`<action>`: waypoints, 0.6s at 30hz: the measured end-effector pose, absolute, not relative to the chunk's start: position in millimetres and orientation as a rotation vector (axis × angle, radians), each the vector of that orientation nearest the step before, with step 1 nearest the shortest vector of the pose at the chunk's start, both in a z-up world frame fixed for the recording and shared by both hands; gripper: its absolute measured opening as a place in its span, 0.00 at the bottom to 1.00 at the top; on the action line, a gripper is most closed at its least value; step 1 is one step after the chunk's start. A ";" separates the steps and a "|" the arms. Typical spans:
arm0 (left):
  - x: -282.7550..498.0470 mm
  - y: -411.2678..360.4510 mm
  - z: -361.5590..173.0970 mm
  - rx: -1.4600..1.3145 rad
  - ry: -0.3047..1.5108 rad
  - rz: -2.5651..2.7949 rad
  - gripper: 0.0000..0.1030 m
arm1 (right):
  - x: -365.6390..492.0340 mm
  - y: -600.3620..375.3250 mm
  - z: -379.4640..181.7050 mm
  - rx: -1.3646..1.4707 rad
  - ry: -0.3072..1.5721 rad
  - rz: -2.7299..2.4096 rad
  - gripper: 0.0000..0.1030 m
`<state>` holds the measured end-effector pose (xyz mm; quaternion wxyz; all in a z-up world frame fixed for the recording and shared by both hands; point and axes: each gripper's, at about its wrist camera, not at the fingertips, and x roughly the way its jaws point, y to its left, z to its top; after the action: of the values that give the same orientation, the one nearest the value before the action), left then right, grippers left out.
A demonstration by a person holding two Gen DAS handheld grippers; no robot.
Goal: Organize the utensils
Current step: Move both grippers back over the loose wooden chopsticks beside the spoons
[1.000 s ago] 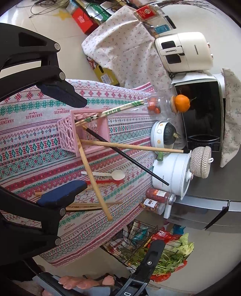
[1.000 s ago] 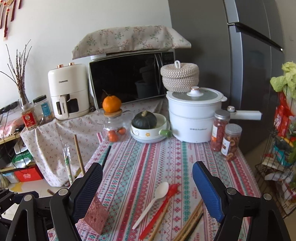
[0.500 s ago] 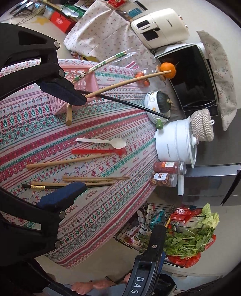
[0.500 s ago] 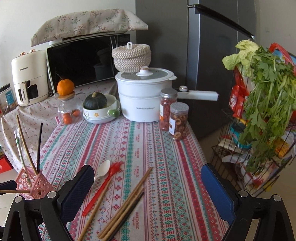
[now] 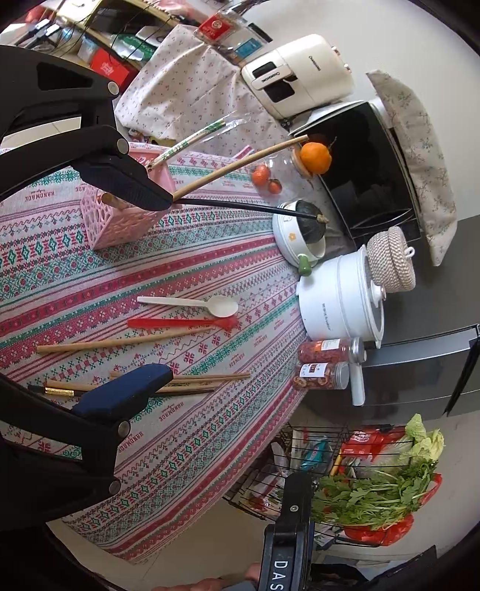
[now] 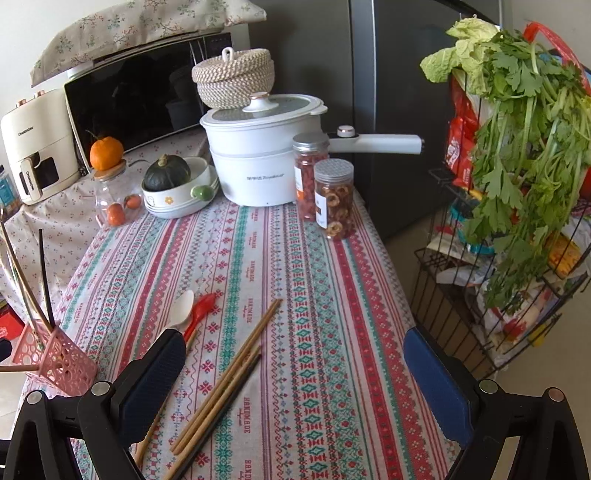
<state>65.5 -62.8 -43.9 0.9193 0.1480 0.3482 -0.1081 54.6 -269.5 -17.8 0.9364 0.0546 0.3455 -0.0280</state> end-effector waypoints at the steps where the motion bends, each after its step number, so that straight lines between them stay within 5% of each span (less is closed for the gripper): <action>1: 64.9 -60.9 -41.3 0.303 0.705 -0.218 0.84 | 56.2 -268.7 -17.5 0.111 0.708 -0.054 0.95; 18: 46.7 -63.1 20.8 0.238 0.616 -0.323 0.84 | 72.9 -284.9 -21.1 0.187 0.768 -0.034 0.95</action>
<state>46.7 -63.1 20.8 0.9332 0.1163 0.3012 -0.1577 72.9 -284.9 -21.1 0.9228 0.0911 0.3740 -0.0164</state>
